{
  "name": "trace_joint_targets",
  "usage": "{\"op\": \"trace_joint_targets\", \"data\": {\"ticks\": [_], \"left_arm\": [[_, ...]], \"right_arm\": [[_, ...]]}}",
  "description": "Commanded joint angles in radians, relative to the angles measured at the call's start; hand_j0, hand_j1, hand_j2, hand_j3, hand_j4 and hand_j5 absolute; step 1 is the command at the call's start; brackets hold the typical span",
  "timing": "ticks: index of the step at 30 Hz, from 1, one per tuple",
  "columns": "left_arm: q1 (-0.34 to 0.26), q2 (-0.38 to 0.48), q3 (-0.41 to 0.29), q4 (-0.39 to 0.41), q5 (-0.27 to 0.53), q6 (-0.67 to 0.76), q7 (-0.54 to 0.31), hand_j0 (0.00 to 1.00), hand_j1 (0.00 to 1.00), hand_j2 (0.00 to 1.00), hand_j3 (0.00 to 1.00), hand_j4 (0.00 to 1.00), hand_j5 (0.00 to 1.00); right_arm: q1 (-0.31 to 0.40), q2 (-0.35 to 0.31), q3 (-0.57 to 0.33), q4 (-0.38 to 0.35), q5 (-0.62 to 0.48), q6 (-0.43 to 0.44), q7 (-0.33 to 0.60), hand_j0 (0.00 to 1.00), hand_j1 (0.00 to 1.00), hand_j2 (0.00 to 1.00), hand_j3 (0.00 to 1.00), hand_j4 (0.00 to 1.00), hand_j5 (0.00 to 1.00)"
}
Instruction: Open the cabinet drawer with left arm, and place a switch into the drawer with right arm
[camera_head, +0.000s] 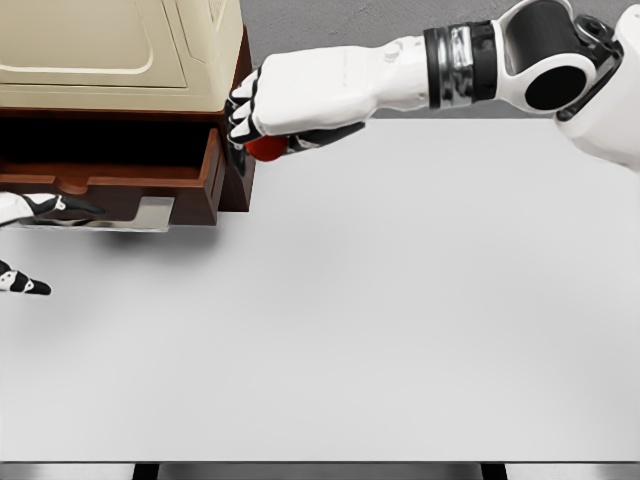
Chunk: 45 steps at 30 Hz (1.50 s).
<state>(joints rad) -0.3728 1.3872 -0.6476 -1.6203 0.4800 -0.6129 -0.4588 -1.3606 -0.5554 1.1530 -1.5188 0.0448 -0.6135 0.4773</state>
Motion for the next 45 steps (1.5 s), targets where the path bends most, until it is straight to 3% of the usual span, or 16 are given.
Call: {"op": "trace_joint_targets", "data": {"ticks": [1,6,14,28,36,45], "left_arm": [[0.000,0.003,0.011,0.002,0.015,0.002,0.000,0.92,0.92,0.92,0.92,0.92,0.92],[0.002,0.006,0.025,-0.003,0.023,0.002,0.000,0.91,0.91,0.91,0.91,0.91,0.91],[0.002,0.007,0.025,-0.003,0.023,0.002,0.000,0.72,0.72,0.72,0.72,0.72,0.72],[0.012,0.078,0.075,-0.043,0.037,0.002,0.019,0.77,0.77,0.77,0.77,0.77,0.77],[0.014,0.078,0.075,-0.089,0.034,0.002,0.019,0.77,0.77,0.77,0.77,0.77,0.77],[0.018,0.078,0.074,-0.113,0.032,0.002,0.019,0.77,0.77,0.77,0.77,0.77,0.77]], "right_arm": [[0.000,0.002,-0.003,0.002,-0.006,0.003,0.000,0.52,0.52,0.52,0.52,0.52,0.52],[-0.015,0.032,0.001,0.029,-0.006,0.003,0.009,0.52,0.52,0.52,0.52,0.52,0.52],[-0.031,0.094,0.011,0.032,-0.005,0.003,0.024,0.52,0.52,0.52,0.52,0.52,0.52],[-0.063,0.230,0.024,0.184,0.006,0.003,0.046,0.52,0.52,0.52,0.52,0.52,0.52],[-0.089,0.307,0.034,0.220,0.006,0.003,0.052,0.52,0.52,0.52,0.52,0.52,0.52],[-0.109,0.388,0.047,0.373,0.006,0.003,0.070,0.52,0.52,0.52,0.52,0.52,0.52]]}}
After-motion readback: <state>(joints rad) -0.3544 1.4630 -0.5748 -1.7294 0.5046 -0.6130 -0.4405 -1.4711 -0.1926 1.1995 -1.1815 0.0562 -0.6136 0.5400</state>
